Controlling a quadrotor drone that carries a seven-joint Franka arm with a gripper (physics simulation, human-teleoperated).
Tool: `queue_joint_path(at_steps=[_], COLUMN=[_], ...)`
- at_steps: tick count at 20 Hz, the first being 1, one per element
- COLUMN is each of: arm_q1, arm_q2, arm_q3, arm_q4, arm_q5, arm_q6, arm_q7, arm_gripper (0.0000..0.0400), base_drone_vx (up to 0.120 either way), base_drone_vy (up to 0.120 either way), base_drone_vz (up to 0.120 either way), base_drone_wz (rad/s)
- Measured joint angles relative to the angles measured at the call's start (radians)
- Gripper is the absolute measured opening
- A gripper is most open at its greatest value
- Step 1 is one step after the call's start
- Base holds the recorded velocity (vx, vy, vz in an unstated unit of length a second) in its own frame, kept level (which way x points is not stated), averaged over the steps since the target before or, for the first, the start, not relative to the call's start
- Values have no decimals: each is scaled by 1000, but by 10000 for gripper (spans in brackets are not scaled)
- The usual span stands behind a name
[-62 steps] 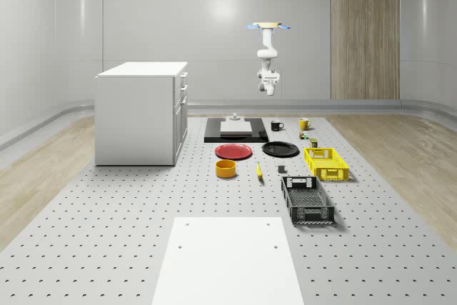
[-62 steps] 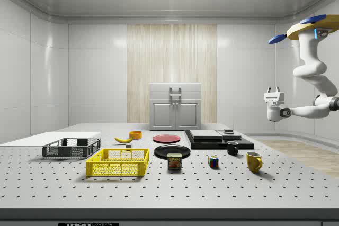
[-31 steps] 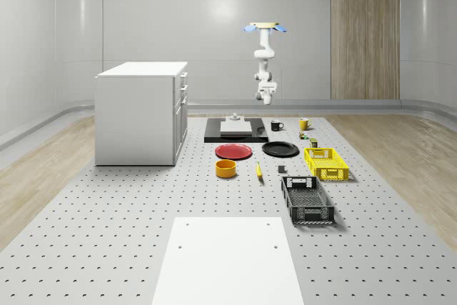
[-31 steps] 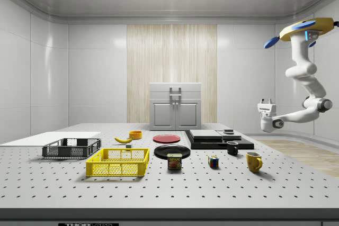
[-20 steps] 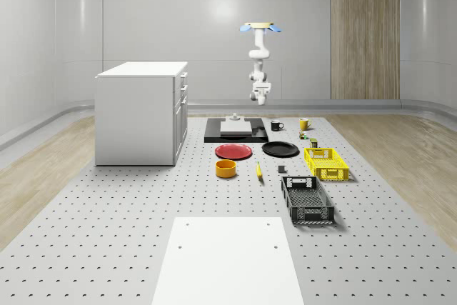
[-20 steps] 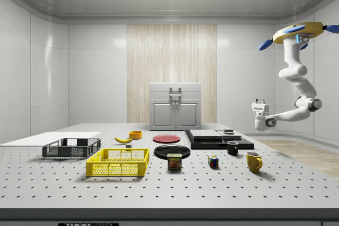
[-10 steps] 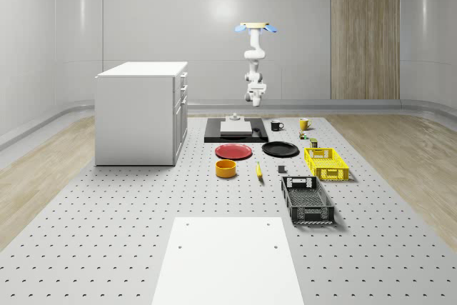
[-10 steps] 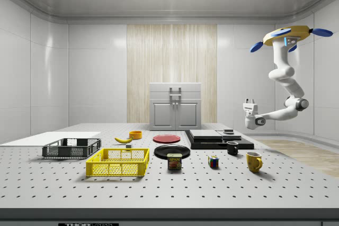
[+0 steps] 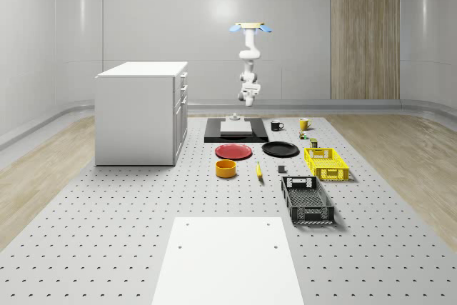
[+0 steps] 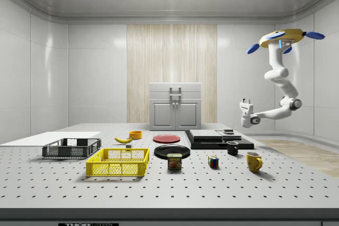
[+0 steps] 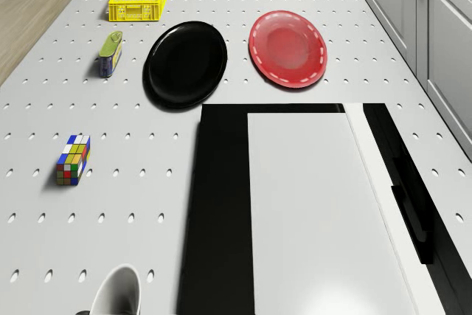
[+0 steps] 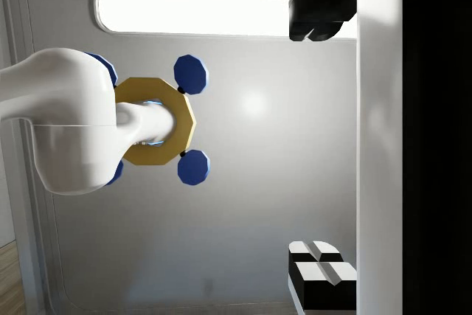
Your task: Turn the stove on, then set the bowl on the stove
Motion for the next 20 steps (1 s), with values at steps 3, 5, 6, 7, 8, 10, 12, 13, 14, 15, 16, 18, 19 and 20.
queue_joint_path(at_steps=[3, 5, 6, 7, 8, 10, 12, 13, 14, 15, 16, 18, 19, 20], arm_q1=[-13, -26, -35, -44, -56, -85, -124, -148, -175, -205, -240, -322, -370, -422], arm_q2=[-3, -6, -8, -10, -14, -23, -38, -48, -60, -73, -87, -117, -131, -145], arm_q3=[42, 84, 111, 141, 177, 264, 373, 434, 497, 562, 626, 747, 801, 850], arm_q4=[-7, -16, -23, -33, -45, -84, -149, -193, -246, -306, -371, -503, -564, -618], arm_q5=[-59, -119, -156, -200, -252, -379, -543, -639, -742, -852, -966, -1194, -1302, -1401], arm_q6=[3, 6, 8, 10, 12, 19, 27, 32, 36, 39, 39, 28, 15, -2], arm_q7=[8, 16, 21, 28, 35, 56, 86, 106, 130, 159, 193, 273, 317, 363], arm_gripper=[400, 400, 400, 400, 400, 400, 400, 400, 400, 400, 400, 400, 400, 400], base_drone_vx=[0, 0, 0, 0, 0, 0, 0, 0, 0, 0, 0, 0, 0, 0], base_drone_vy=[-120, -120, -120, -120, -120, -120, -120, -120, -120, -120, -120, 0, 0, 0], base_drone_vz=[0, 0, 0, 0, 0, 0, -80, -120, -120, -120, -120, -80, -120, -120], base_drone_wz=[0, 0, 0, 0, 0, 0, 0, 0, 0, 0, 0, 0, 0, 0])
